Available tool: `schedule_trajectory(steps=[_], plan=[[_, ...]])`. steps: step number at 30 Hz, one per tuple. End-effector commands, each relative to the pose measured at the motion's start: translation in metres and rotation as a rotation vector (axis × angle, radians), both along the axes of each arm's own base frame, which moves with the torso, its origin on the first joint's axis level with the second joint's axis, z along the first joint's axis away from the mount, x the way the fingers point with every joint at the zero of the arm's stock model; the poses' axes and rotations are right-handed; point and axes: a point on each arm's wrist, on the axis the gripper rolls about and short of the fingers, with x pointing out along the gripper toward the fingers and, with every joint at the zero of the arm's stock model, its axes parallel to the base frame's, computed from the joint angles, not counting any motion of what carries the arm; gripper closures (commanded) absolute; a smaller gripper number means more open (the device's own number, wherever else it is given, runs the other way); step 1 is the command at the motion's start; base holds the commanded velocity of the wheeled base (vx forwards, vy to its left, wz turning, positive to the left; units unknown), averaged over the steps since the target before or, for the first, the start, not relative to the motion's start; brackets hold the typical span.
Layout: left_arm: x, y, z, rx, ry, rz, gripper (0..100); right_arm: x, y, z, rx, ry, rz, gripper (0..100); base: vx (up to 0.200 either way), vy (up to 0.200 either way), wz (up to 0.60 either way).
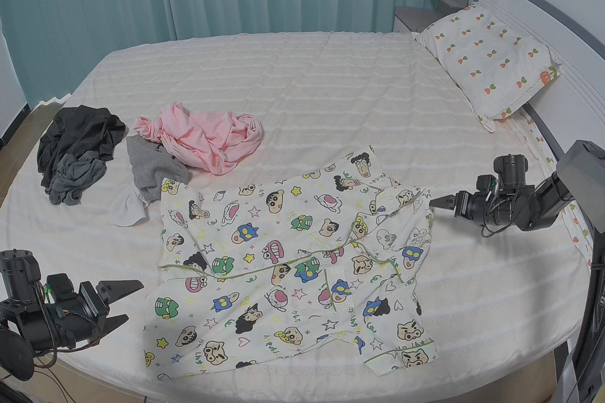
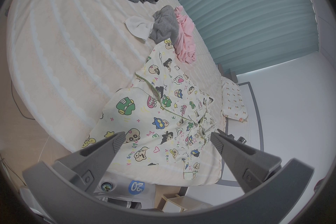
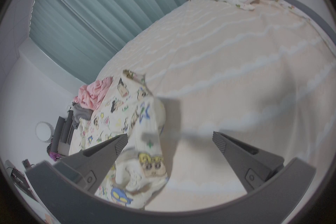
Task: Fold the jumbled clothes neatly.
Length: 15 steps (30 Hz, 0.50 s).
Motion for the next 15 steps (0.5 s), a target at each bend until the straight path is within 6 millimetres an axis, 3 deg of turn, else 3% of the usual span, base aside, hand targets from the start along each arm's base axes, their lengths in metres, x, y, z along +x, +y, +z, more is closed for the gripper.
schedule_trajectory(steps=[1, 6, 15], plan=[[-0.003, 0.000, -0.003, -0.004, 0.019, 0.001, 0, -0.024, 0.001, -0.019, 0.046, 0.023, 0.060, 0, 0.000, 0.000, 0.00], [-0.004, -0.001, -0.004, -0.004, 0.025, 0.001, 0, -0.024, 0.015, -0.024, 0.053, -0.012, 0.103, 0, 0.000, 0.000, 0.00], [-0.004, -0.001, -0.004, -0.004, 0.024, 0.001, 0, -0.005, 0.049, -0.019, -0.004, -0.073, 0.109, 0, 0.000, 0.000, 0.00]])
